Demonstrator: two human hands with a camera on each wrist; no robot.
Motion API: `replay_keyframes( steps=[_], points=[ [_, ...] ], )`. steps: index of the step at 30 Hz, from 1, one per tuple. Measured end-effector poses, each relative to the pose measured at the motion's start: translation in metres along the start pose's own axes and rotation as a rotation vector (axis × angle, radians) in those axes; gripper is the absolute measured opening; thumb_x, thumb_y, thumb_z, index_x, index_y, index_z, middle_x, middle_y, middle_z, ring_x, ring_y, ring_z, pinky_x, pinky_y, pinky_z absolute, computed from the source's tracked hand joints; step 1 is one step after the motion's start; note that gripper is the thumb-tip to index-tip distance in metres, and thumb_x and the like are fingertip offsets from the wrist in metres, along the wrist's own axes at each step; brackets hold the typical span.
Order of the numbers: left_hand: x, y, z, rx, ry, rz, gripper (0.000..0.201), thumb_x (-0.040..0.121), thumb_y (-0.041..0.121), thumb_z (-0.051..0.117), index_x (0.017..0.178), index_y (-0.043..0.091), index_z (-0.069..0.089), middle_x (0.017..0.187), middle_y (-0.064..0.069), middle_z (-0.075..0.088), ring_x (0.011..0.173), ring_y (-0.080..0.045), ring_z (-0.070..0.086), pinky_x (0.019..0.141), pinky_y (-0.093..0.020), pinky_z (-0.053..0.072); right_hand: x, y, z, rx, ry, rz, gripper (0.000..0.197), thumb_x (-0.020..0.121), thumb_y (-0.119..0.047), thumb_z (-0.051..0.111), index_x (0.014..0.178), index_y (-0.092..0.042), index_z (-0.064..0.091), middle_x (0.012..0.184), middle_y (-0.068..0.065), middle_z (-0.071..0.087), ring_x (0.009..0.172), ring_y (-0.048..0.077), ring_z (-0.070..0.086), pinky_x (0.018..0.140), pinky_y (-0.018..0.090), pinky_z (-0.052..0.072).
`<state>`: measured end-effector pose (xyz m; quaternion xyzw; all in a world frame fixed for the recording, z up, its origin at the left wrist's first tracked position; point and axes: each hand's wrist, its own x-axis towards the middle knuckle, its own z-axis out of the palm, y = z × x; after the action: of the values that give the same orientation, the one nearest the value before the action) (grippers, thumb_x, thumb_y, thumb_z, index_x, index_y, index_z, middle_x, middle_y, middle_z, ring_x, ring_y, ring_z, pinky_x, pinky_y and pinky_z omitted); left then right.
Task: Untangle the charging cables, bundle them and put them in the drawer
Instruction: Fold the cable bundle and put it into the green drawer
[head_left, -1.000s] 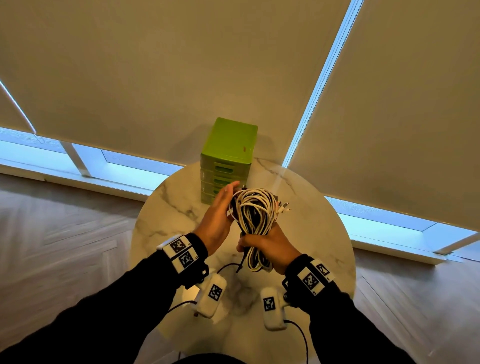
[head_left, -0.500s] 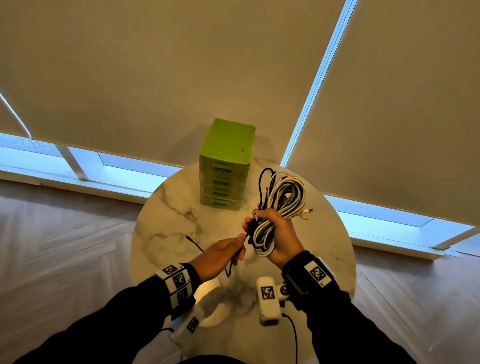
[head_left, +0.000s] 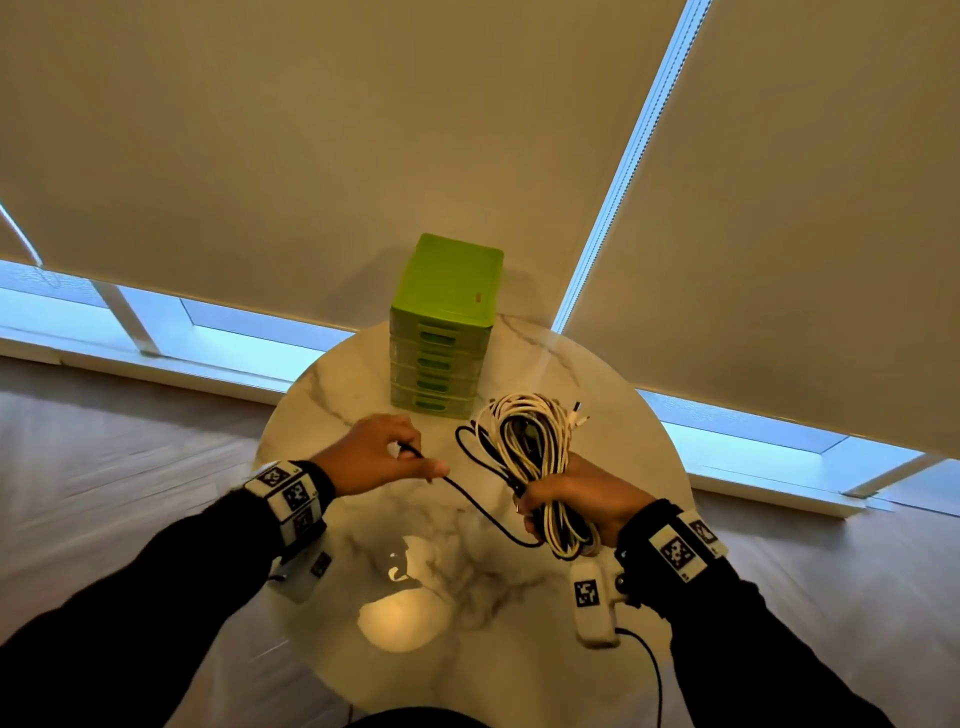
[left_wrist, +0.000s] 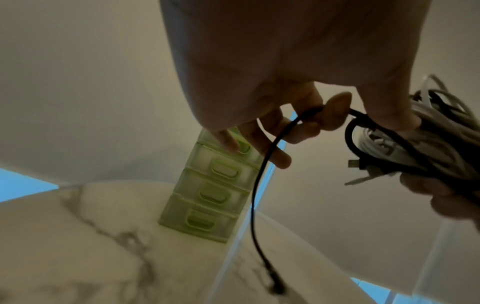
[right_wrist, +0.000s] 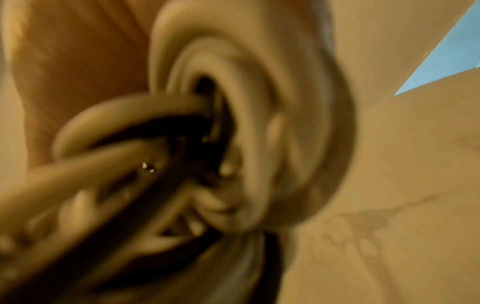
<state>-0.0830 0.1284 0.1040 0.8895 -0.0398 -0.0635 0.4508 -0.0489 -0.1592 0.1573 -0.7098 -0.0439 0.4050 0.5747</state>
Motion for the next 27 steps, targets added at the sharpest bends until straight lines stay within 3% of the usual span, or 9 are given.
replay_keyframes(
  steps=[2,4,7,10,12,15,18,22,27],
  points=[
    [-0.002,0.013,0.006,-0.195,0.068,-0.012,0.04,0.074,0.069,0.071,0.077,0.029,0.067,0.08,0.01,0.06,0.081,-0.007,0.06,0.084,-0.029,0.046,-0.001,0.003,0.006,0.011,-0.003,-0.019,0.013,0.079,0.009,0.066,0.09,0.001,0.064,0.075,0.021,0.062,0.062,0.03,0.064,0.061,0.036,0.055],
    [-0.002,0.033,0.021,-0.354,0.148,-0.076,0.04,0.088,0.055,0.061,0.099,0.018,0.069,0.076,0.018,0.062,0.077,0.001,0.059,0.083,-0.027,0.048,0.003,0.002,0.014,-0.002,0.016,-0.077,0.014,0.079,0.009,0.066,0.087,-0.002,0.065,0.076,0.019,0.064,0.063,0.028,0.064,0.064,0.037,0.055],
    [0.007,0.059,0.046,-0.832,0.244,-0.222,0.043,0.104,0.037,0.048,0.119,-0.002,0.056,0.104,-0.006,0.072,0.098,-0.011,0.068,0.089,-0.033,0.058,0.015,0.001,0.028,-0.129,0.1,-0.154,0.019,0.075,0.002,0.072,0.092,-0.006,0.07,0.075,0.011,0.069,0.068,0.022,0.067,0.066,0.036,0.056],
    [0.02,0.065,0.06,-1.069,0.314,-0.284,0.042,0.108,0.037,0.04,0.131,0.006,0.055,0.122,-0.011,0.071,0.114,-0.022,0.068,0.091,-0.04,0.057,0.025,0.004,0.033,-0.278,0.18,-0.2,0.03,0.071,-0.012,0.08,0.1,-0.015,0.073,0.088,0.003,0.074,0.081,0.017,0.07,0.081,0.041,0.058],
    [0.024,0.066,0.062,-1.102,0.3,-0.294,0.044,0.108,0.04,0.037,0.137,0.01,0.052,0.126,-0.01,0.07,0.118,-0.025,0.066,0.098,-0.047,0.054,0.028,0.004,0.035,-0.364,0.247,-0.237,0.036,0.069,-0.016,0.085,0.102,-0.024,0.073,0.094,-0.005,0.075,0.087,0.007,0.07,0.082,0.033,0.056],
    [0.026,0.068,0.057,-1.136,0.244,-0.346,0.052,0.108,0.046,0.029,0.137,0.012,0.055,0.129,-0.013,0.068,0.121,-0.029,0.064,0.104,-0.049,0.049,0.033,0.008,0.04,-0.465,0.379,-0.308,0.045,0.061,-0.028,0.091,0.101,-0.029,0.069,0.099,-0.011,0.069,0.087,-0.003,0.067,0.077,0.018,0.051],
    [0.027,0.074,0.05,-1.133,0.187,-0.402,0.067,0.106,0.055,0.02,0.127,0.011,0.066,0.12,-0.016,0.072,0.116,-0.03,0.067,0.105,-0.049,0.048,0.042,0.016,0.043,-0.636,0.469,-0.282,0.076,0.057,-0.047,0.084,0.127,-0.03,0.058,0.127,-0.009,0.051,0.105,0.006,0.056,0.093,0.024,0.046],
    [0.023,0.083,0.042,-1.174,0.131,-0.417,0.071,0.103,0.062,0.016,0.116,0.016,0.069,0.11,-0.012,0.076,0.101,-0.023,0.074,0.084,-0.036,0.058,0.042,0.008,0.04,-0.675,0.357,-0.193,0.061,0.069,-0.036,0.085,0.124,-0.024,0.062,0.117,-0.001,0.069,0.096,0.011,0.062,0.077,0.02,0.048],
    [0.02,0.083,0.041,-1.194,0.11,-0.454,0.08,0.096,0.073,0.018,0.125,0.015,0.066,0.118,-0.016,0.072,0.114,-0.029,0.068,0.107,-0.05,0.047,0.046,0.008,0.035,-0.934,0.316,-0.115,0.049,0.071,-0.057,0.074,0.112,-0.033,0.064,0.104,-0.005,0.07,0.1,0.015,0.06,0.093,0.038,0.038]
  ],
)
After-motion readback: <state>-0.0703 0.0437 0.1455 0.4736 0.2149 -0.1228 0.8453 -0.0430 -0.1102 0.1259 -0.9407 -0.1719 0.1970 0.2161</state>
